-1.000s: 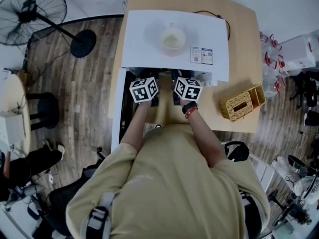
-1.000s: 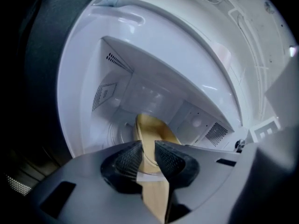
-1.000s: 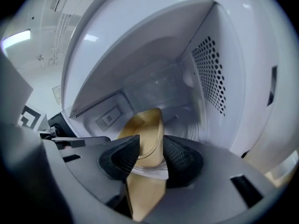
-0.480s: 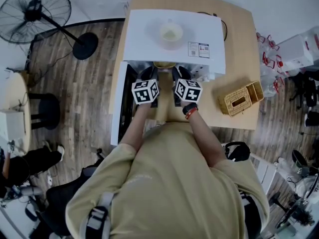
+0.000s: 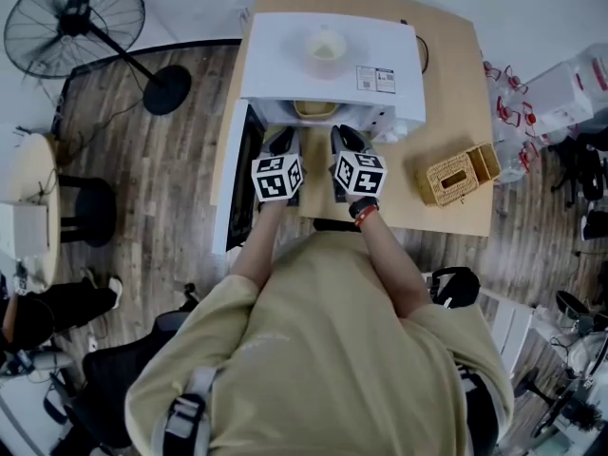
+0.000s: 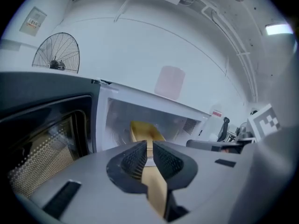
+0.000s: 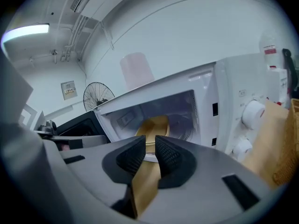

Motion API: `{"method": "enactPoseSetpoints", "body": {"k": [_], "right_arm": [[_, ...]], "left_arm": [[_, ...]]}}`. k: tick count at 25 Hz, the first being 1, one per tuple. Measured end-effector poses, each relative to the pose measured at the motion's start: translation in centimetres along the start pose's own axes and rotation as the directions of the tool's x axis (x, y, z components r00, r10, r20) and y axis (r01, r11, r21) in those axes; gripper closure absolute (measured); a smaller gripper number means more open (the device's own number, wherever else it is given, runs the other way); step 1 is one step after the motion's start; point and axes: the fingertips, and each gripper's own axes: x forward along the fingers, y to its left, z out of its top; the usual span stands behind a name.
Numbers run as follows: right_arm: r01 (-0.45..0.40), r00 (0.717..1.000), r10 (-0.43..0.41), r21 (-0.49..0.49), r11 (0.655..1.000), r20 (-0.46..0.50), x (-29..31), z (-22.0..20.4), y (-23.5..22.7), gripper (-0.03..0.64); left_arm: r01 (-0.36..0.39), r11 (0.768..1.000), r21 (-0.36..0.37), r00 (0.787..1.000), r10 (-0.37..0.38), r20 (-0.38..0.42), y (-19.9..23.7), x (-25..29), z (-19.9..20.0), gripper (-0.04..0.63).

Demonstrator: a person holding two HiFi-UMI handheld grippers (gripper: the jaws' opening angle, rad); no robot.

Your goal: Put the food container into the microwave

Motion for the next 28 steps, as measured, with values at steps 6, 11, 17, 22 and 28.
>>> {"method": "enactPoseSetpoints", "body": {"k": [6,11,17,22,28], "right_arm": [[0.012,0.999,-0.011,-0.02,1.0,0.032,-2.9,-0.8,1.2,0.56],[0.025,0.998,-0.024,-0.021,0.999,0.057,-4.9,-1.5,1.8,0.574],[0.03,0.997,-0.027,-0.035,0.999,0.076,-7.3,-2.3,2.9,0.586],[0.039,0.996,-0.036,-0.033,0.999,0.081,-8.5,-3.2,3.3,0.589],[0.046,0.995,-0.044,-0.02,0.999,0.093,-9.2,-3.6,3.5,0.592]], "left_arm": [[0.004,1.0,0.018,0.999,-0.004,0.033,-0.7,-2.9,-0.7,0.557],[0.012,0.999,0.045,0.998,-0.015,0.054,-1.3,-4.9,-1.4,0.569],[0.018,0.999,0.049,0.997,-0.022,0.08,-1.9,-7.2,-1.9,0.575],[0.043,0.997,0.06,0.995,-0.049,0.092,-2.7,-8.3,-2.4,0.575],[0.047,0.996,0.071,0.994,-0.054,0.095,-2.6,-9.2,-2.8,0.575]]}}
